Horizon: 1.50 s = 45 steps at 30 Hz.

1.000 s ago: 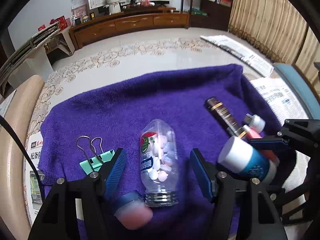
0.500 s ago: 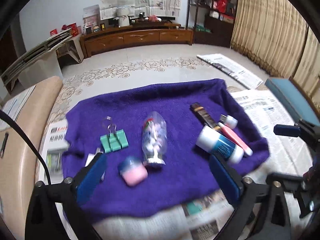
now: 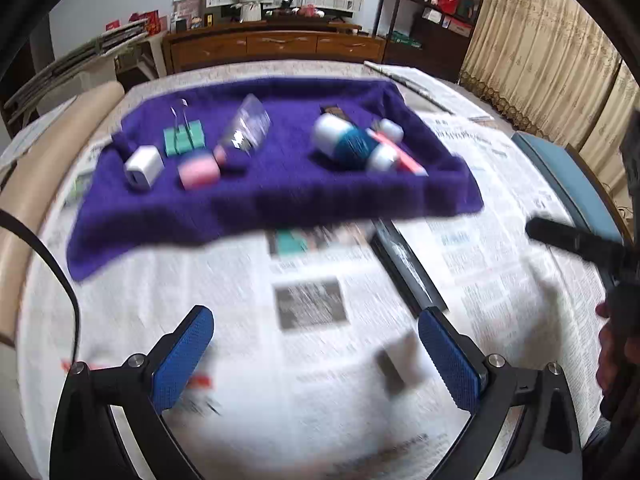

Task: Organize rigid objects
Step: 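Grasp the white ointment jar with left tool while right tool grasps the black Horizon lighter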

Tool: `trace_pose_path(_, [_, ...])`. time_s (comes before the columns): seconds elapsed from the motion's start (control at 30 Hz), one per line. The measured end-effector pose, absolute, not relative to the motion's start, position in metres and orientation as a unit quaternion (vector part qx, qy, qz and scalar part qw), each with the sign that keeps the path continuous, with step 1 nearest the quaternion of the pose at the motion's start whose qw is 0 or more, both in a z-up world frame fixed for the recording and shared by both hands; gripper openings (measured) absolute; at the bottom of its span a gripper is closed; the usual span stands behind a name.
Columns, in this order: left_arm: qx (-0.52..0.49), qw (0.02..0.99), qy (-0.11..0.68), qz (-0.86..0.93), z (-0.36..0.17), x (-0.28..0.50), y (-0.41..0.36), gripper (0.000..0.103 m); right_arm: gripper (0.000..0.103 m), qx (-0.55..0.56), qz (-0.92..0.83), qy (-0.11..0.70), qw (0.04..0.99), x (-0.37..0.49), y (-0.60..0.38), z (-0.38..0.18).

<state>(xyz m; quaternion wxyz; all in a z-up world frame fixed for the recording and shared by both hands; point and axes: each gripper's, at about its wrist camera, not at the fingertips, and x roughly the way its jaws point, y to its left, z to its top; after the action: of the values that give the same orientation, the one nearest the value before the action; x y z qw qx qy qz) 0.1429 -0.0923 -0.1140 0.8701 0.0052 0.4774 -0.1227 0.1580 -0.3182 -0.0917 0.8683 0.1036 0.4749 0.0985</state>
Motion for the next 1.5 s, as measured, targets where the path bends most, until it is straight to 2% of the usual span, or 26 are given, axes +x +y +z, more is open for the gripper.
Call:
trace_pose_path(0.27, [0.015, 0.867, 0.487, -0.103, -0.133, 0.12, -0.125, 0.102, 0.103, 0.124, 0.085, 0.465, 0.873, 0.148, -0.334, -0.084])
trace_pose_path(0.43, [0.006, 0.877, 0.477, -0.062, -0.133, 0.116, -0.112, 0.101, 0.103, 0.125, 0.099, 0.462, 0.872, 0.141, -0.331, -0.078])
trace_pose_path(0.73, [0.024, 0.889, 0.453, -0.055, -0.131, 0.105, -0.103, 0.066, 0.103, 0.113, 0.106, 0.467, 0.87, 0.134, -0.323, -0.077])
trace_pose_path(0.8, [0.029, 0.893, 0.444, -0.066, -0.131, 0.104, -0.105, 0.055, 0.103, 0.107, 0.107, 0.471, 0.869, 0.134, -0.319, -0.079])
trace_pose_path(0.93, [0.031, 0.895, 0.438, -0.08, -0.13, 0.106, -0.103, 0.044, 0.103, 0.091, 0.111, 0.475, 0.868, 0.134, -0.309, -0.08])
trace_pose_path(1.0, [0.029, 0.895, 0.436, -0.084, -0.129, 0.108, -0.102, 0.03, 0.103, 0.086, 0.113, 0.478, 0.867, 0.134, -0.305, -0.081])
trace_pose_path(1.5, [-0.005, 0.897, 0.432, -0.096, -0.123, 0.099, -0.074, 0.03, 0.103, 0.041, 0.126, 0.5, 0.856, 0.137, -0.265, -0.098])
